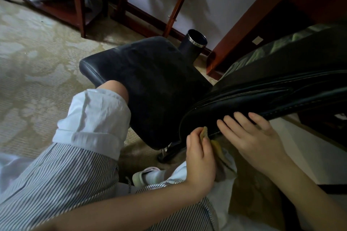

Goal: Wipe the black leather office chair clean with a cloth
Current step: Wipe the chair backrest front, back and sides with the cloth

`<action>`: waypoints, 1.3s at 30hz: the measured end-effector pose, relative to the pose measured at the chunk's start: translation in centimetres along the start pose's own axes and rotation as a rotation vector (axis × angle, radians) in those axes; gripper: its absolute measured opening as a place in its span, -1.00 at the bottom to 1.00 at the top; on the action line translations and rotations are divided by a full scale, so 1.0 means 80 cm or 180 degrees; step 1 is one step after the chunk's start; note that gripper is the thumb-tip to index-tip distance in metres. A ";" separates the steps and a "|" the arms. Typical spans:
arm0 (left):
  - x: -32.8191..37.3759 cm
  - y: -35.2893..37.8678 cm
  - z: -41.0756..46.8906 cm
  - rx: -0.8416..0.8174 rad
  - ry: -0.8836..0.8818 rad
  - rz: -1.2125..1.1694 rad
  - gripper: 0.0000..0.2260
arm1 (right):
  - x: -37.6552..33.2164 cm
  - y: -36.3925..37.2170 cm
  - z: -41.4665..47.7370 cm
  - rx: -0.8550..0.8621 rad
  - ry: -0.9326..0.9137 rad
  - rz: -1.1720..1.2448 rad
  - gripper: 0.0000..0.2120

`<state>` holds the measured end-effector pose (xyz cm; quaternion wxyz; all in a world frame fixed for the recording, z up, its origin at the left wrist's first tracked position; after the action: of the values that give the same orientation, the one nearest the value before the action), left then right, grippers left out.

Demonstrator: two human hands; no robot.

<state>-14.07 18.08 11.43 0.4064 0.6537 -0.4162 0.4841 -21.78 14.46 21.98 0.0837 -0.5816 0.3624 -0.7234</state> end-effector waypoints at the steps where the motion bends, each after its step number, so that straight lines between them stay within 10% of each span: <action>1: 0.011 0.002 -0.001 -0.0023 0.0121 -0.0034 -0.79 | 0.001 0.001 -0.001 -0.0042 -0.0046 0.0003 -0.72; 25: 0.172 0.079 -0.046 -0.0427 0.0824 -0.0913 -0.77 | 0.120 -0.072 -0.052 0.0578 0.0599 -0.0726 -0.60; 39: 0.087 0.036 -0.029 -0.0454 0.1364 -0.0112 -0.64 | 0.131 -0.093 -0.070 0.0982 0.1357 -0.0175 -0.62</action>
<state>-16.14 18.28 19.00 0.5392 0.5126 -0.3420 0.5741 -27.81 16.57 34.46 0.0735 -0.4061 0.2413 -0.8783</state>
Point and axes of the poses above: each hand's wrist, its own z-axis towards the middle knuckle, its own y-axis out of the palm, x = y × z, the point moved 4 cm from there along z, towards the middle knuckle, and after that the axes turned 7 degrees about z, right-handed, at the moved point
